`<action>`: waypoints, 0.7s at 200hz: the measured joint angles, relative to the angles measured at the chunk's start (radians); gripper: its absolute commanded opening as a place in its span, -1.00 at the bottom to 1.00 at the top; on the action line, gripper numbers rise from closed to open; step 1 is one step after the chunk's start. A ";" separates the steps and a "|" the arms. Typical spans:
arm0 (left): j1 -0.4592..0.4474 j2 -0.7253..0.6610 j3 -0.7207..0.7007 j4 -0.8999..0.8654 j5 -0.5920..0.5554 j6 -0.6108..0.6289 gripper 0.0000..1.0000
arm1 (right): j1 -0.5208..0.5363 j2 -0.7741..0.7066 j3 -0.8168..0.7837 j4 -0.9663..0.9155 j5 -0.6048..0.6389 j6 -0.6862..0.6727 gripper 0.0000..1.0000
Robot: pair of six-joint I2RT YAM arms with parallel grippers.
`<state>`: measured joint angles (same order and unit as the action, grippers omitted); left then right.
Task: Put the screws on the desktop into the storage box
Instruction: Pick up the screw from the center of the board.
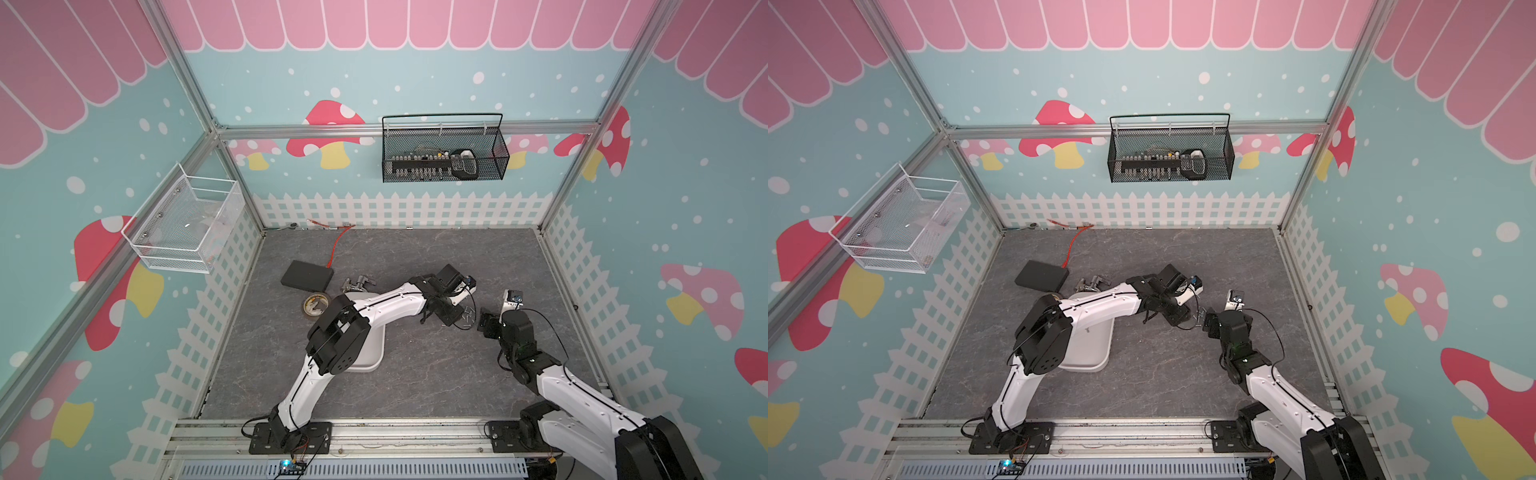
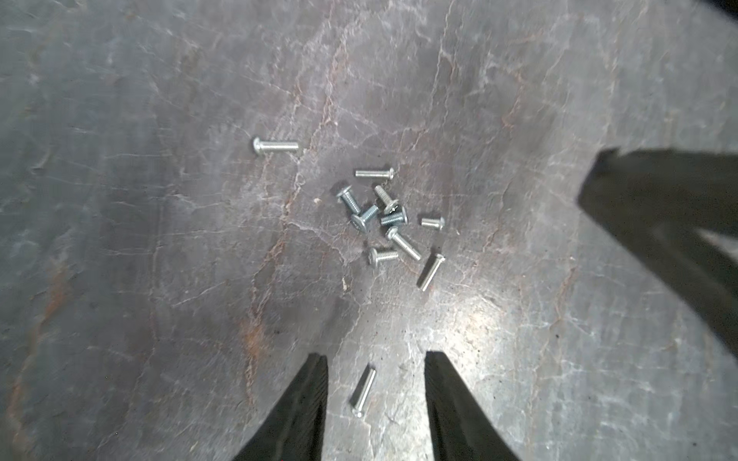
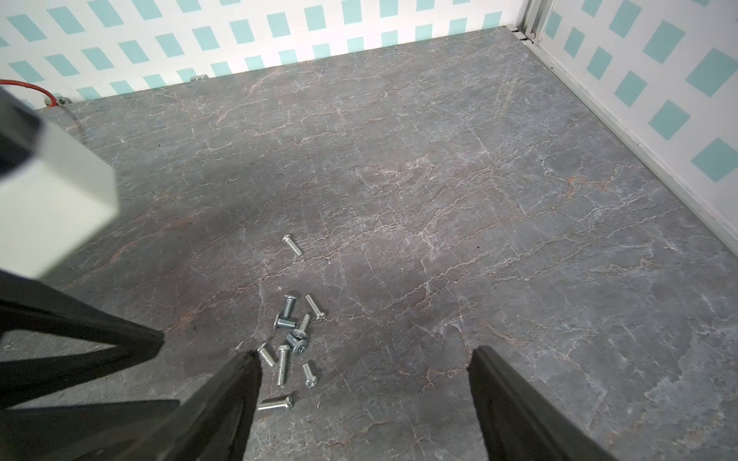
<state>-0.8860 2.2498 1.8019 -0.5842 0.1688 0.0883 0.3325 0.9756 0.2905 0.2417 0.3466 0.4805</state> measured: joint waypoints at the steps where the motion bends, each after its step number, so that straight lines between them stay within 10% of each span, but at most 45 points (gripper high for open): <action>1: 0.000 0.002 0.001 -0.001 0.000 0.001 -0.13 | 0.000 0.000 0.000 0.000 0.000 0.000 0.74; 140: -0.010 -0.011 -0.121 0.001 -0.047 0.084 -0.50 | 0.000 -0.005 -0.001 0.014 -0.004 0.000 0.74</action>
<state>-0.8963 2.2391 1.6814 -0.5835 0.1215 0.1722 0.3325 0.9710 0.2897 0.2554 0.3424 0.4801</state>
